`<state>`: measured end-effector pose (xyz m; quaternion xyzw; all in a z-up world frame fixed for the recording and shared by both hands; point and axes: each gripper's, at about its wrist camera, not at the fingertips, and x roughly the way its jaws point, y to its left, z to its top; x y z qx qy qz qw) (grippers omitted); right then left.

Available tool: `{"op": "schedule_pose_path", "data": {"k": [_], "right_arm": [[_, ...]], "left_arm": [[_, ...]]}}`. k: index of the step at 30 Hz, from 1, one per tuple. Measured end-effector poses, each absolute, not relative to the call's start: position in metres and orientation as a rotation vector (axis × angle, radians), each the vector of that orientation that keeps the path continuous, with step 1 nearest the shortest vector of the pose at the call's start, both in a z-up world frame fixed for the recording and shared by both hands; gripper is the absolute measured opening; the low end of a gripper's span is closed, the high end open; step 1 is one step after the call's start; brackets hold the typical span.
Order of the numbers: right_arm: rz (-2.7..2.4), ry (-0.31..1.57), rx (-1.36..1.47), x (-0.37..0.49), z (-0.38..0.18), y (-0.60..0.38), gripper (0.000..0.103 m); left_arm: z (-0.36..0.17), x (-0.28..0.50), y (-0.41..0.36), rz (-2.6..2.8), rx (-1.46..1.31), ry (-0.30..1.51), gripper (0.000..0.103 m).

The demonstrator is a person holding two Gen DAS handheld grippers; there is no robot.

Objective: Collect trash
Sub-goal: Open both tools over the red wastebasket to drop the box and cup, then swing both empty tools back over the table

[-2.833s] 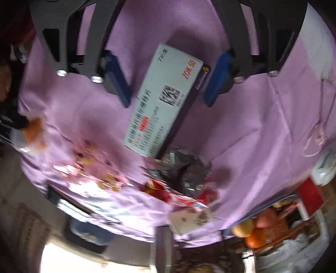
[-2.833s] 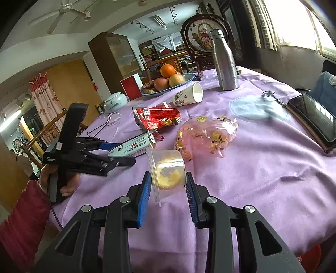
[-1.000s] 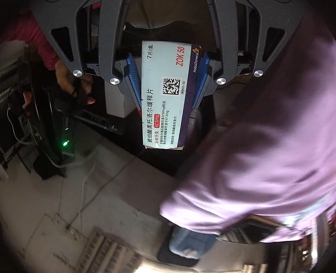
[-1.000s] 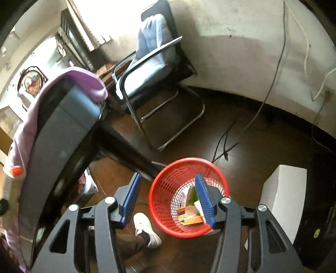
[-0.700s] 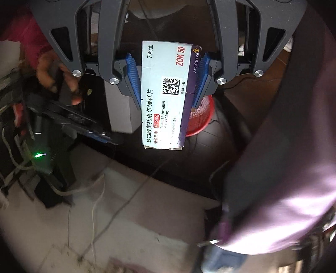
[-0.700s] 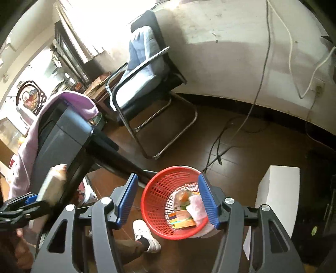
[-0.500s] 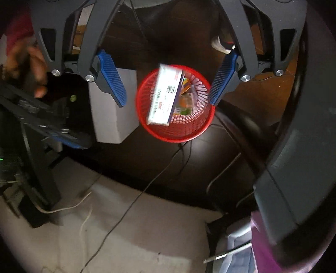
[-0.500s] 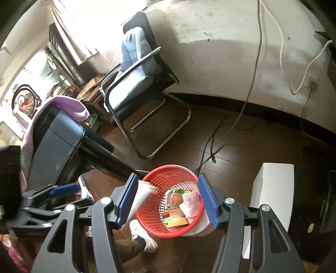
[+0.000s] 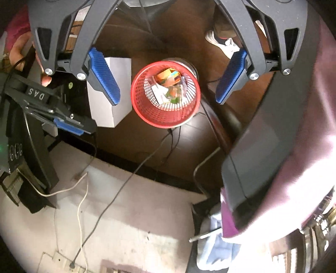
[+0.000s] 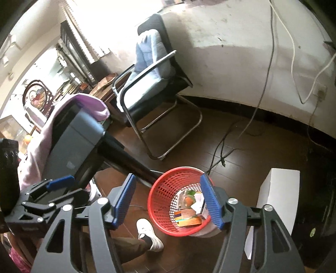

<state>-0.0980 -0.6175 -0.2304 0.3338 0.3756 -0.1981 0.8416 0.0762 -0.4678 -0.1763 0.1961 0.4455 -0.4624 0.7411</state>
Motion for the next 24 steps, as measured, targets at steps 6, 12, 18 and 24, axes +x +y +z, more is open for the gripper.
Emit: {"op": "schedule_pose_path", "data": {"k": [6, 12, 18, 24], "right_arm": [[-0.418, 0.802, 0.66, -0.099, -0.212, -0.604, 0.077], [-0.404, 0.785, 0.626, -0.102, -0.191, -0.592, 0.085], [-0.361, 0.773, 0.581, -0.096, -0.173, -0.571, 0.088], [-0.3, 0.788, 0.533, -0.075, -0.16, -0.543, 0.089]], "left_arm": [[-0.16, 0.064, -0.454, -0.994, 0.425, 0.93, 0.09], [-0.129, 0.058, -0.426, -0.949, 0.429, 0.83, 0.093], [-0.087, 0.079, -0.373, -0.838, 0.407, 0.721, 0.096], [-0.048, 0.134, -0.301, -0.633, 0.366, 0.651, 0.096]]}}
